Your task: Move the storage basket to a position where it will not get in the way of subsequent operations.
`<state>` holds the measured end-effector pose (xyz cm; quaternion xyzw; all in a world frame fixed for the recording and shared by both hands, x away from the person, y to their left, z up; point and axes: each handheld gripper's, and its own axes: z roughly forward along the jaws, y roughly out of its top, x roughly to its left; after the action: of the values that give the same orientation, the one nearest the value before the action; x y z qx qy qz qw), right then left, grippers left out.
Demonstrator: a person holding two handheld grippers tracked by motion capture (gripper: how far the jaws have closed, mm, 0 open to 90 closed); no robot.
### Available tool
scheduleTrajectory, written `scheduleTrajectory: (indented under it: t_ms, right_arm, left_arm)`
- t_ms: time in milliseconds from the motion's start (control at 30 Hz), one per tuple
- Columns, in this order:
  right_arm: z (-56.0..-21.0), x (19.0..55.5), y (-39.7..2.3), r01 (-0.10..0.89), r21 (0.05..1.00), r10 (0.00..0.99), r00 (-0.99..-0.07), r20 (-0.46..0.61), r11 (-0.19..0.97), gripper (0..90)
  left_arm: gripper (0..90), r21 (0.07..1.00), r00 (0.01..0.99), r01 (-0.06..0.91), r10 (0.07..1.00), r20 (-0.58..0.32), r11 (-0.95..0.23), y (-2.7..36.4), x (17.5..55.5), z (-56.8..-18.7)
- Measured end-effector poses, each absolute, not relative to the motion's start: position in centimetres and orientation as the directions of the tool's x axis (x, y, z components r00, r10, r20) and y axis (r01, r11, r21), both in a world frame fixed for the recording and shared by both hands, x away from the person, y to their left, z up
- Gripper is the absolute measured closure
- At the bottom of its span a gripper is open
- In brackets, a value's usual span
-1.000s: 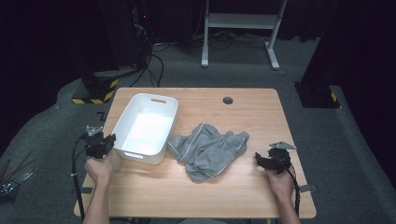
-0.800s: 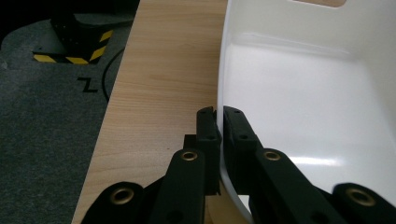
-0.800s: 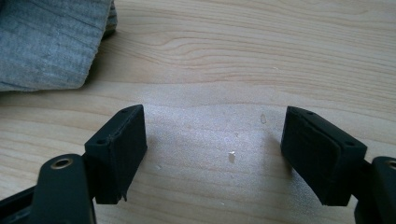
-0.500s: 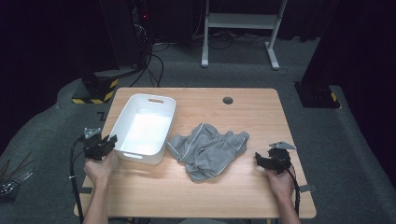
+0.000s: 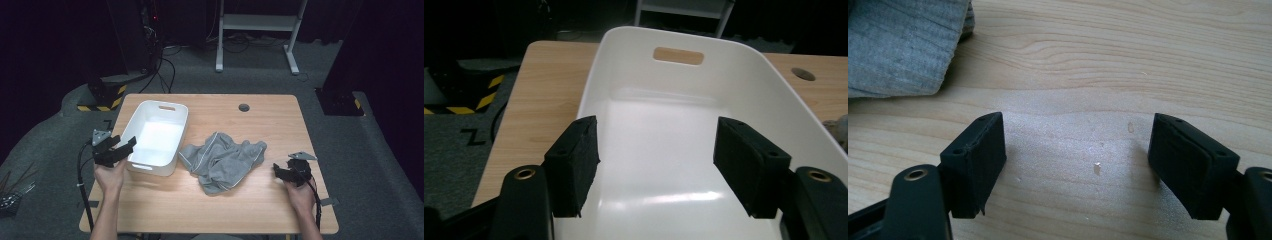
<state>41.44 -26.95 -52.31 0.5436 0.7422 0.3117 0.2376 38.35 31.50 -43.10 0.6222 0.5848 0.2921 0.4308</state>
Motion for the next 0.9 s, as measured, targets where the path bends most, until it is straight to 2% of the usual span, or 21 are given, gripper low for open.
scheduleTrajectory:
  t_ms: [233,567,900]
  right_arm:
    - [-52.3,41.4,-26.9,0.659,0.721,0.955,-0.295,-0.013,0.214,22.9]
    - [-52.3,41.4,-26.9,0.659,0.721,0.955,-0.295,-0.013,0.214,22.9]
    - [-52.3,41.4,-27.0,0.659,0.721,0.955,-0.296,-0.013,0.214,23.1]
  left_arm:
    - [34.9,0.871,0.239,0.491,0.965,-0.112,-0.02,28.8,38.7,-43.3]
    - [35.0,0.87,0.336,0.49,0.933,-0.125,-0.06,25.4,39.1,-43.2]
    - [35.3,0.871,0.386,0.483,0.914,-0.122,-0.088,22.9,39.4,-43.3]
